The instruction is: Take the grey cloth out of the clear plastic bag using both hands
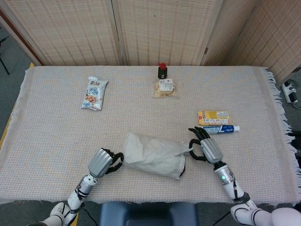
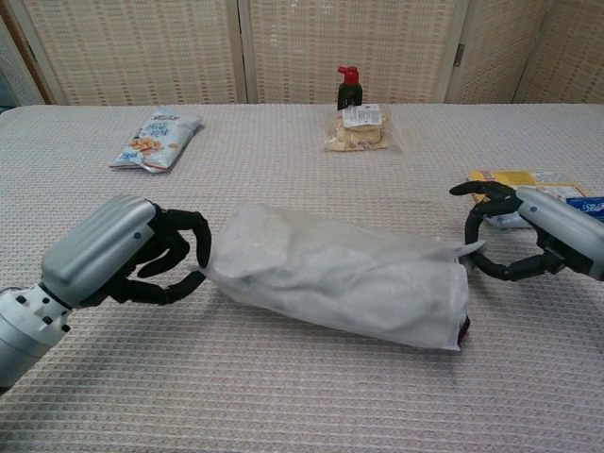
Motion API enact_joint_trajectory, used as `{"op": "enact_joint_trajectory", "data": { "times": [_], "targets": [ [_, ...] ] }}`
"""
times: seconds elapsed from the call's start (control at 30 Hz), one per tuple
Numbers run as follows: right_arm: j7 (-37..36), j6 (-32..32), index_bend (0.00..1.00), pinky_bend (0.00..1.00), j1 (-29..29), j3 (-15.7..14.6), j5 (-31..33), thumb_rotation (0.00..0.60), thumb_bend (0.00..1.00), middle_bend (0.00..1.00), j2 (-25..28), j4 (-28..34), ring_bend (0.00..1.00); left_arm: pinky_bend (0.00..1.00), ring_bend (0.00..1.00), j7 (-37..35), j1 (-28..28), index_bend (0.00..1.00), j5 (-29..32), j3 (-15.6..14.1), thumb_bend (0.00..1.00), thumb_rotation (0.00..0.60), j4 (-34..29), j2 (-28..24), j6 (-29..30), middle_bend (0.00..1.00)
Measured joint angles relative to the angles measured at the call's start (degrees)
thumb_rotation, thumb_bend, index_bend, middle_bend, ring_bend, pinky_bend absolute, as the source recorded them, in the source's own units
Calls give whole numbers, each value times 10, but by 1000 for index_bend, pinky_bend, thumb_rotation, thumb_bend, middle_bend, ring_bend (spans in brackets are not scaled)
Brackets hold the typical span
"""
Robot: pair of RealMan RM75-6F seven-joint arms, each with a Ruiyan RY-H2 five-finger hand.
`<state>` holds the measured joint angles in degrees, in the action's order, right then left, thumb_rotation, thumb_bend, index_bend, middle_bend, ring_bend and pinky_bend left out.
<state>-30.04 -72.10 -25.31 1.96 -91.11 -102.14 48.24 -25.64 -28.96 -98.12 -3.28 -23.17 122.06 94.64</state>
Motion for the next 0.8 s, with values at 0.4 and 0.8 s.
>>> {"op": "enact_joint_trajectory", "data": {
  "times": [0.4, 0.8],
  "targets": [
    [48, -15, 711, 0, 26, 10, 31, 600, 532, 113, 101, 49, 0, 1000, 1000, 3, 16, 772, 36, 23, 539, 600, 48, -61, -9, 1000],
    [44, 17, 710, 0, 35, 41, 85, 600, 531, 115, 133, 14, 0, 1000, 1000, 7, 45, 772, 84, 57, 538, 600, 70, -107, -21, 1000]
  ]
}}
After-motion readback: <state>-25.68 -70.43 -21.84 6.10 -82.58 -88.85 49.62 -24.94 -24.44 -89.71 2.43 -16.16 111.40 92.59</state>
